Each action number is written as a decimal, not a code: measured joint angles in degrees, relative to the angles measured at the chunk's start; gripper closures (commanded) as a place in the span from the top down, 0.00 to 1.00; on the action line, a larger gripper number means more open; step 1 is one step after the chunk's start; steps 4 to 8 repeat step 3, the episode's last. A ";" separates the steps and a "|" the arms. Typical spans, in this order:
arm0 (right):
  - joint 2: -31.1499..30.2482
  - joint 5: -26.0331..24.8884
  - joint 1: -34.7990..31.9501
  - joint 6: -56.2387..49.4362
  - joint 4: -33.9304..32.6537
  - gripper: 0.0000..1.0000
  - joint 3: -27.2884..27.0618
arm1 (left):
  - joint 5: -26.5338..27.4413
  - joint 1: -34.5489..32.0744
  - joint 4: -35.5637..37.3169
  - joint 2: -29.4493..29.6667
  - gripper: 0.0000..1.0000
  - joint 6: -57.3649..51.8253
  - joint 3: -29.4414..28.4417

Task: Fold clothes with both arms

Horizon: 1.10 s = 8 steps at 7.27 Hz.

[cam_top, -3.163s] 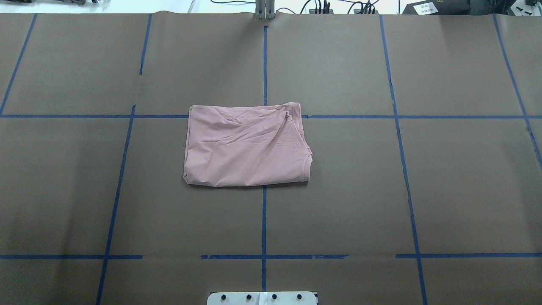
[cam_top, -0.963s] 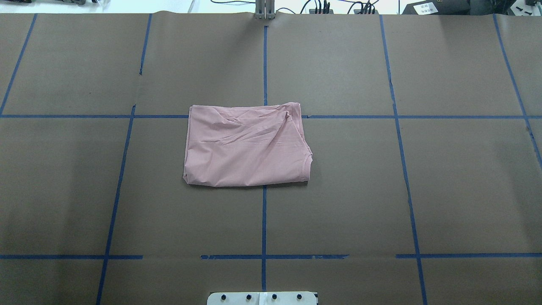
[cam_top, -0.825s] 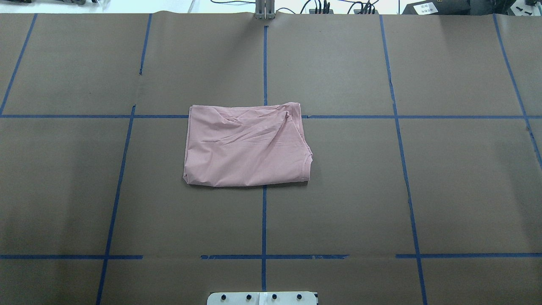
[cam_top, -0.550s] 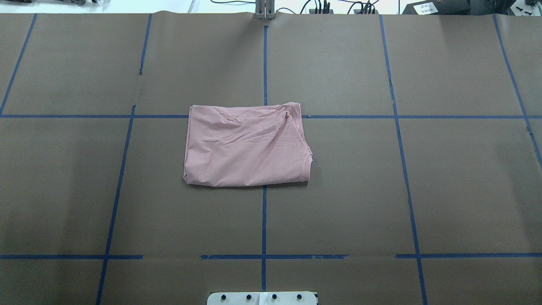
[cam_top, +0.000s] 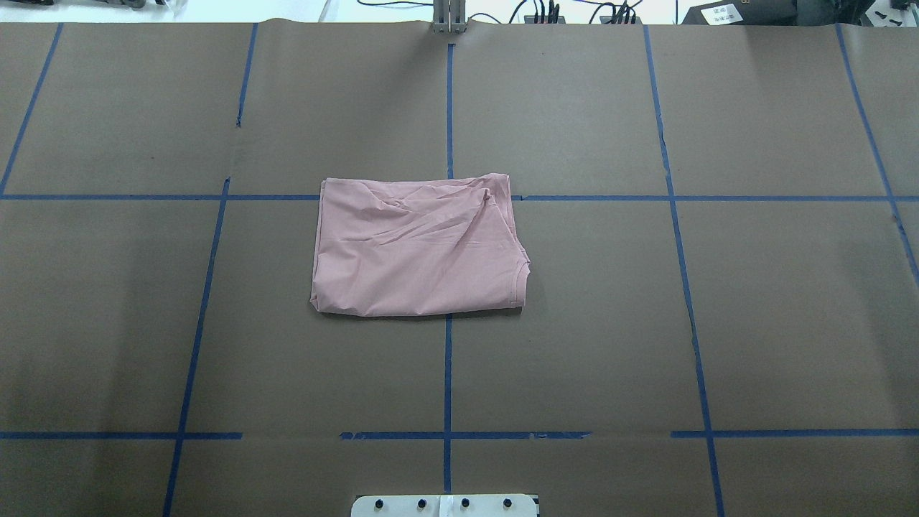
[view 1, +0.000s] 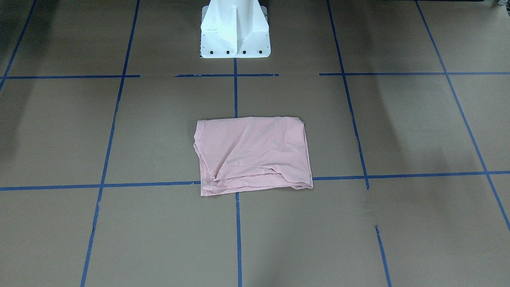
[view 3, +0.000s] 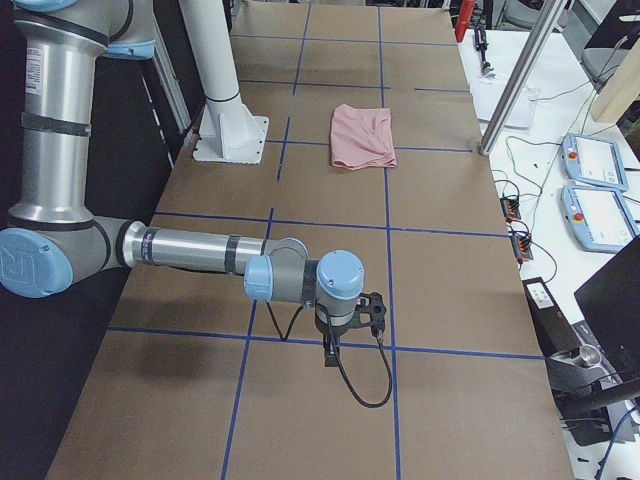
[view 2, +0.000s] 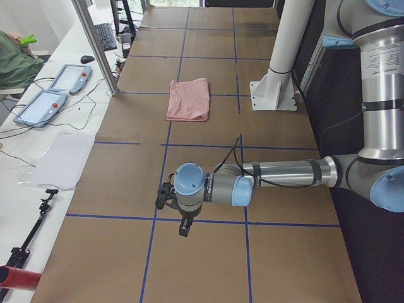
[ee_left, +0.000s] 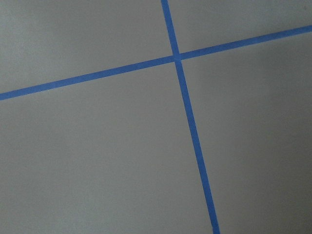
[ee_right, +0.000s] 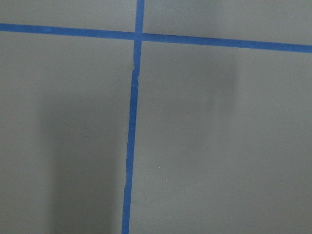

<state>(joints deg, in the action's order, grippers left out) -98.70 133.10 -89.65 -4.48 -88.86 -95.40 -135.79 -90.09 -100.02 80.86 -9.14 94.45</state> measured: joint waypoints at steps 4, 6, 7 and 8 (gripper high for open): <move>-0.05 -0.01 0.00 -0.28 0.00 1.00 0.21 | 0.02 0.00 0.00 0.06 1.00 0.00 0.03; -0.05 -0.01 0.00 -0.28 0.00 1.00 0.21 | 0.02 0.00 0.00 0.06 1.00 0.00 0.03; -0.05 -0.01 0.00 -0.28 0.00 1.00 0.21 | 0.02 0.00 0.00 0.06 1.00 0.00 0.03; -0.05 -0.01 0.00 -0.28 0.00 1.00 0.21 | 0.02 0.00 0.00 0.06 1.00 0.00 0.03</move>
